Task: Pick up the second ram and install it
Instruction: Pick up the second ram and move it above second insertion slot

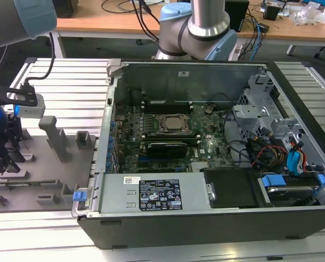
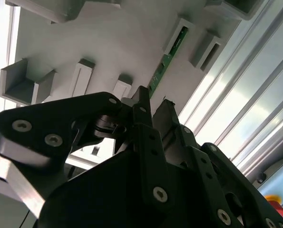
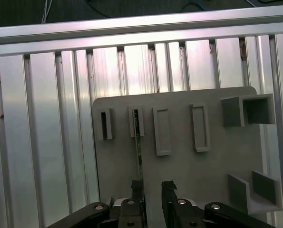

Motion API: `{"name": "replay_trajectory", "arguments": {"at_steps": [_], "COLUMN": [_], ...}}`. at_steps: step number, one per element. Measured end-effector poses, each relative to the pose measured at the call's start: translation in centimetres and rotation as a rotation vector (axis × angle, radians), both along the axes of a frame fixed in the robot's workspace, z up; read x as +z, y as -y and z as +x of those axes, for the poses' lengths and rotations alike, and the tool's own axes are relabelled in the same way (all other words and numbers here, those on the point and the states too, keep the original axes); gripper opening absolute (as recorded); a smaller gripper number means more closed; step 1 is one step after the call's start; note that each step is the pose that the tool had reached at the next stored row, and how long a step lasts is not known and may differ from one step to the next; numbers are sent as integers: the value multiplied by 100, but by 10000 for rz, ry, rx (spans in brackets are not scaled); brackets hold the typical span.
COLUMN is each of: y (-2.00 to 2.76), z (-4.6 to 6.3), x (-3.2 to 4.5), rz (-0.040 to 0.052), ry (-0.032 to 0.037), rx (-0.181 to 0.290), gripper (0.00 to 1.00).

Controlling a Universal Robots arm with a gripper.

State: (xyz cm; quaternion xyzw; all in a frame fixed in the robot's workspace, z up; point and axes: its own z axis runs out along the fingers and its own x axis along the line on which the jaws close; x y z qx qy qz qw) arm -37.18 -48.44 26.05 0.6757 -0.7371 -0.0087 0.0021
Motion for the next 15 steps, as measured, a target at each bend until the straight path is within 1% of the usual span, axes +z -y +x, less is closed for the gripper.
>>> {"name": "replay_trajectory", "arguments": {"at_steps": [3, 9, 15], "y": [37, 40, 40], "z": [-24, -25, -25], "x": [-18, -43, -91], "rz": [0, -1, 0], "ry": [0, -1, 0], "rx": [5, 6, 5], "gripper": [30, 30, 30]}}
